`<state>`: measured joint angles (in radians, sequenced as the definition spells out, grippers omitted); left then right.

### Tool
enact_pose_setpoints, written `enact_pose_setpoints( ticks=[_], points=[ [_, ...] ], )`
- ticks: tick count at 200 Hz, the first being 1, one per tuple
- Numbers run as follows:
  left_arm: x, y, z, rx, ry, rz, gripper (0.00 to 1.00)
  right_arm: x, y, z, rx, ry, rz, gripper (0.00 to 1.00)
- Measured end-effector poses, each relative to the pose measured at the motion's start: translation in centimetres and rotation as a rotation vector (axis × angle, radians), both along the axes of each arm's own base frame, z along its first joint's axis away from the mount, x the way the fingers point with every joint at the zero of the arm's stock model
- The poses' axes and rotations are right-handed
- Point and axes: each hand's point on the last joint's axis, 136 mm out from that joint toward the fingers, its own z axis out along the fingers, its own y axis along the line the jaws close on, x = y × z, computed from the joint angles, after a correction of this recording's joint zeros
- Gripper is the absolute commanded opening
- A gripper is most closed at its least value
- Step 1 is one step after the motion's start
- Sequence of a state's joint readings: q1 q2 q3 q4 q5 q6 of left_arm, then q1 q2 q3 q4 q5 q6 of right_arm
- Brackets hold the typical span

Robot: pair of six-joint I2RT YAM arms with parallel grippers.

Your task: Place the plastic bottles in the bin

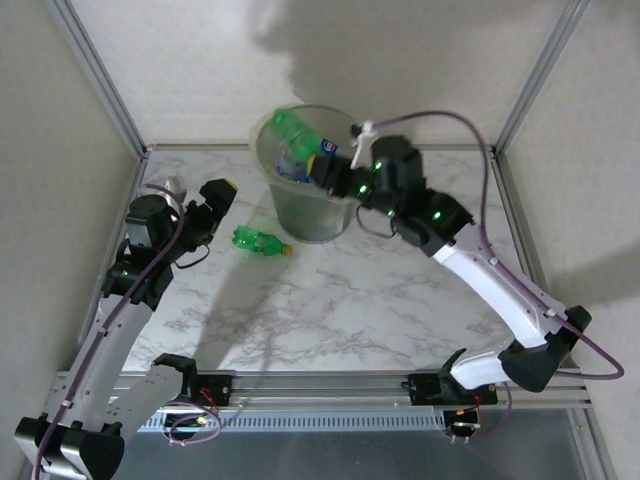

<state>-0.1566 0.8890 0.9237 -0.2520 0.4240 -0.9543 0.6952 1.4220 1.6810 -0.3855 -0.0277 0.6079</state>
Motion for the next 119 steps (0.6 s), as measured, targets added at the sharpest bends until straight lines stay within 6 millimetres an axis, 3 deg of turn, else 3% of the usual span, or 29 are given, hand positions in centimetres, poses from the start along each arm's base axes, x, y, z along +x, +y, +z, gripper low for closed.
enact_pose_setpoints(
  ticks=[22,64,95,119],
  points=[
    [0.0,0.2,-0.5,0.021,0.009,0.006,0.98,3.7,-1.9,0.0,-0.035,-0.003,-0.061,0.23],
    [0.2,0.8,-1.3,0.043,0.022,0.039,0.93,9.3,-2.4,-4.2,-0.126,0.082,-0.077,0.24],
    [0.4,1.5,-3.1,0.052,0.055,0.063,0.91,11.7,-3.2,-6.8,-0.159,0.14,-0.069,0.23],
    [0.4,2.0,-4.0,0.055,0.076,0.078,0.89,12.3,-3.5,-8.5,-0.182,0.177,-0.048,0.24]
  ],
)
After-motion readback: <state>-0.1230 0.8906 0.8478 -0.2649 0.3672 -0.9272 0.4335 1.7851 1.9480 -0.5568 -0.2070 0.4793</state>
